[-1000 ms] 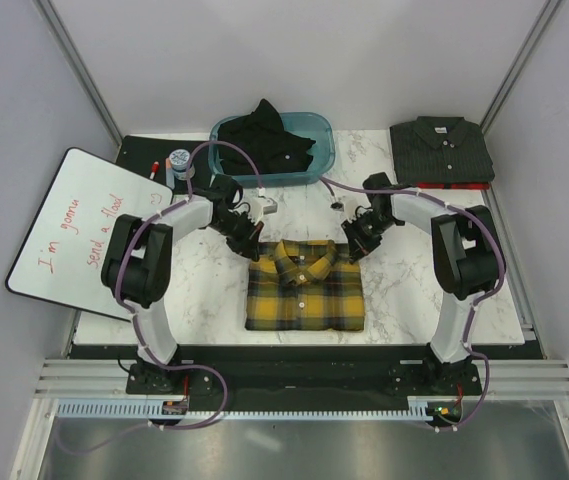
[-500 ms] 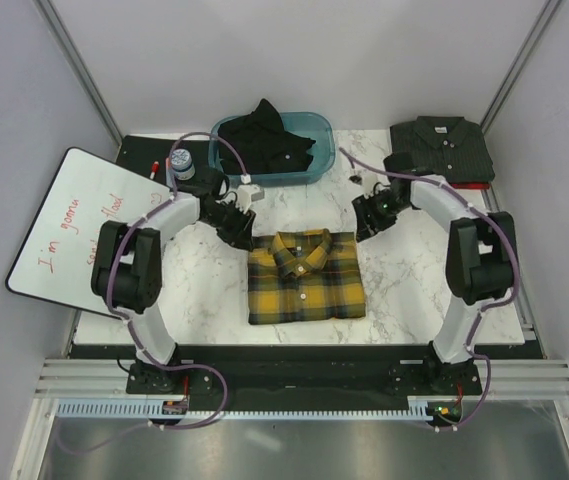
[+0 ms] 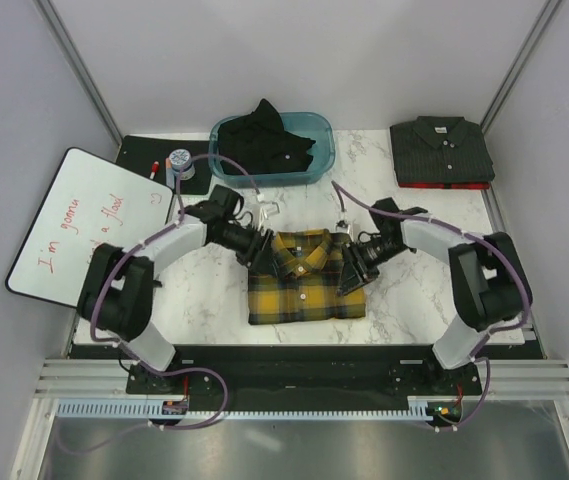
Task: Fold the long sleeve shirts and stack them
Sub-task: Fold the shirt, then neatly place the folded shirt to the corner
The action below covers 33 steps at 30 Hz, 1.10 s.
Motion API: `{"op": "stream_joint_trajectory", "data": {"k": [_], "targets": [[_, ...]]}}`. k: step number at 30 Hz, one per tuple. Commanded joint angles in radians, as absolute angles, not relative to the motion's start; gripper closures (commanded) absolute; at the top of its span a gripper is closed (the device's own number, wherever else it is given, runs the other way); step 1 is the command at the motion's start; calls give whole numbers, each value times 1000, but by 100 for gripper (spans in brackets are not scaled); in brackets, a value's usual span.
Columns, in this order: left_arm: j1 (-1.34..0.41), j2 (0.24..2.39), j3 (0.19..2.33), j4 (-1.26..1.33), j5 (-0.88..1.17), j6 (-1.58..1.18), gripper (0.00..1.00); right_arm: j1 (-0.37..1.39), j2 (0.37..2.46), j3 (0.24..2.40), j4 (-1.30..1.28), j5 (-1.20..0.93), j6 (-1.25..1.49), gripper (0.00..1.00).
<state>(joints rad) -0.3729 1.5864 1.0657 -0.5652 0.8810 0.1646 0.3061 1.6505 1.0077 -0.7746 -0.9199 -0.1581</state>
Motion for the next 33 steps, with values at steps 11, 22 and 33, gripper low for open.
{"op": "stream_joint_trajectory", "data": {"k": [11, 22, 33], "targets": [[-281, 1839, 1137, -538, 871, 92, 41, 224, 1927, 1141, -808, -889, -216, 58], [-932, 1422, 1115, -451, 208, 437, 31, -80, 1503, 887, -706, -1022, -31, 40], [-1304, 1701, 1075, -104, -166, 707, 35, -192, 1526, 798, -588, -996, 118, 19]]}}
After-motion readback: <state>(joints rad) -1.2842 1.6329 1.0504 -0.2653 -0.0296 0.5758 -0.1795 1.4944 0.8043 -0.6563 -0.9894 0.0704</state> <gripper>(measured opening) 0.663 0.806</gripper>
